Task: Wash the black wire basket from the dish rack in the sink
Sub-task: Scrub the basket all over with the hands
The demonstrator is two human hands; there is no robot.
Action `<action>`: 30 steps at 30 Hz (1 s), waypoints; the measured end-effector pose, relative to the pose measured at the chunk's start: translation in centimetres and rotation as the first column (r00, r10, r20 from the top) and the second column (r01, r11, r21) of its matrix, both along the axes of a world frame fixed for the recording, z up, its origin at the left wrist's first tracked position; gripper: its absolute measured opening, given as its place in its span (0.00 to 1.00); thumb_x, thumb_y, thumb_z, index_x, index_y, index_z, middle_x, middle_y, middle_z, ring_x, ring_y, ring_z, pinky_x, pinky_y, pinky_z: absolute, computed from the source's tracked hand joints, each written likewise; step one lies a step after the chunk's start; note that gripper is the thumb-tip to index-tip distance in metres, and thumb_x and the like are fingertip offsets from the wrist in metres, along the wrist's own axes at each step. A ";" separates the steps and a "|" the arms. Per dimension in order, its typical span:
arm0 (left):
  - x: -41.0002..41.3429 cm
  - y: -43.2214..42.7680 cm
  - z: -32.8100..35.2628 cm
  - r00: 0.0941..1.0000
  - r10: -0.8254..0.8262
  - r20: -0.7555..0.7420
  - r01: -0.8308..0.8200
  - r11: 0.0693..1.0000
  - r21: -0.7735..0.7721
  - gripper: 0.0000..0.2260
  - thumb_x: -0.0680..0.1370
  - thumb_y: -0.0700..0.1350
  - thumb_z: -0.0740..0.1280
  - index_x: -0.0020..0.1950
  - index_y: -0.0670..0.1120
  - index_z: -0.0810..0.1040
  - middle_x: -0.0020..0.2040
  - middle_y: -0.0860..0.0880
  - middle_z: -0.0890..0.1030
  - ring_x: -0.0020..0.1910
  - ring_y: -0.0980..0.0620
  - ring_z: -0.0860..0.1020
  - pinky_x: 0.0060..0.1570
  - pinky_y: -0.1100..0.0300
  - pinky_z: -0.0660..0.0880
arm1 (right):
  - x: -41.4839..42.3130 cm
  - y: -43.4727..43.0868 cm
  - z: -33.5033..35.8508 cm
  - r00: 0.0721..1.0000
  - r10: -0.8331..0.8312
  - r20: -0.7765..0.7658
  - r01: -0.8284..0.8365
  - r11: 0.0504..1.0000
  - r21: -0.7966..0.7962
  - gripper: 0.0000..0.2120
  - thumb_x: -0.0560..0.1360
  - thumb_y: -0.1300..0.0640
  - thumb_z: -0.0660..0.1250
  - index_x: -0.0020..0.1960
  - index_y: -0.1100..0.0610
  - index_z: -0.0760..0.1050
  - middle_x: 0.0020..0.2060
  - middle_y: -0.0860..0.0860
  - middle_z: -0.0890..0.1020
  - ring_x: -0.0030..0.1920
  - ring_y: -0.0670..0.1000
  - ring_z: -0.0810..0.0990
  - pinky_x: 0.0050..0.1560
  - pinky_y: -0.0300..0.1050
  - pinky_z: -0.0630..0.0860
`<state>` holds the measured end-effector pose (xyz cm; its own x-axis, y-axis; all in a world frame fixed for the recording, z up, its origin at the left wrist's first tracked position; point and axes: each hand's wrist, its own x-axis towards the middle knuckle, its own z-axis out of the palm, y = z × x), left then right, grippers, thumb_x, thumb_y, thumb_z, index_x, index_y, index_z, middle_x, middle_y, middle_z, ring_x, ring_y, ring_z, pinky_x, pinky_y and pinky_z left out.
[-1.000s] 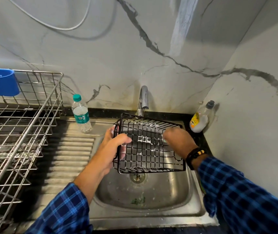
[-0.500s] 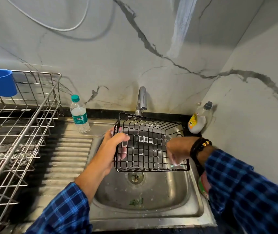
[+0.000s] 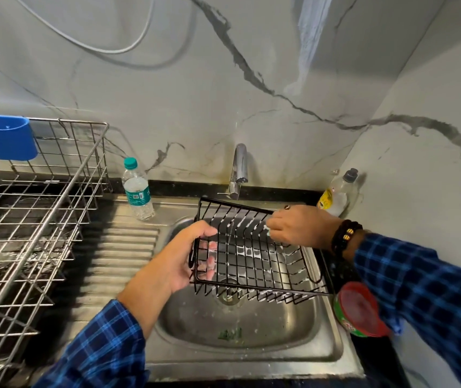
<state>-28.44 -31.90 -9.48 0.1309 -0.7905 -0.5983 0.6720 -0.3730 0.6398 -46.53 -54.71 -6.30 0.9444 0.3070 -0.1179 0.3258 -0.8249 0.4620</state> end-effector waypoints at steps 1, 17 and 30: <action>0.1 0.0 0.0 1.000 0.005 0.003 -0.005 1.000 0.007 0.16 0.61 0.49 0.76 0.41 0.44 0.75 0.35 0.48 0.75 0.30 0.49 0.72 0.33 0.57 0.73 | -0.3 -0.1 0.4 0.999 -0.028 -0.034 0.027 0.999 -0.020 0.07 0.69 0.64 0.68 0.46 0.57 0.79 0.44 0.53 0.80 0.42 0.53 0.79 0.33 0.46 0.79; -2.8 0.5 -0.4 0.925 0.070 0.372 -0.030 0.993 -0.113 0.29 0.66 0.45 0.76 0.65 0.49 0.69 0.46 0.49 0.76 0.39 0.53 0.74 0.46 0.50 0.75 | 3.2 3.9 2.7 0.708 -0.686 0.167 0.277 0.487 0.828 0.08 0.78 0.61 0.68 0.56 0.55 0.79 0.47 0.45 0.78 0.42 0.40 0.77 0.44 0.34 0.78; -3.3 1.8 -1.3 0.359 0.196 0.913 0.126 0.959 -0.256 0.44 0.61 0.53 0.77 0.73 0.53 0.60 0.62 0.62 0.72 0.61 0.67 0.73 0.57 0.74 0.70 | 4.3 8.3 5.0 0.709 -0.675 -0.204 0.377 0.119 0.919 0.04 0.76 0.51 0.72 0.50 0.49 0.83 0.44 0.42 0.84 0.46 0.38 0.81 0.51 0.35 0.78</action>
<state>-31.72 -30.10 -10.79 0.5008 -0.8557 0.1306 -0.3977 -0.0934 0.9127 -42.21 -46.36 -1.32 0.8557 -0.5150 0.0497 -0.3551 -0.6544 -0.6676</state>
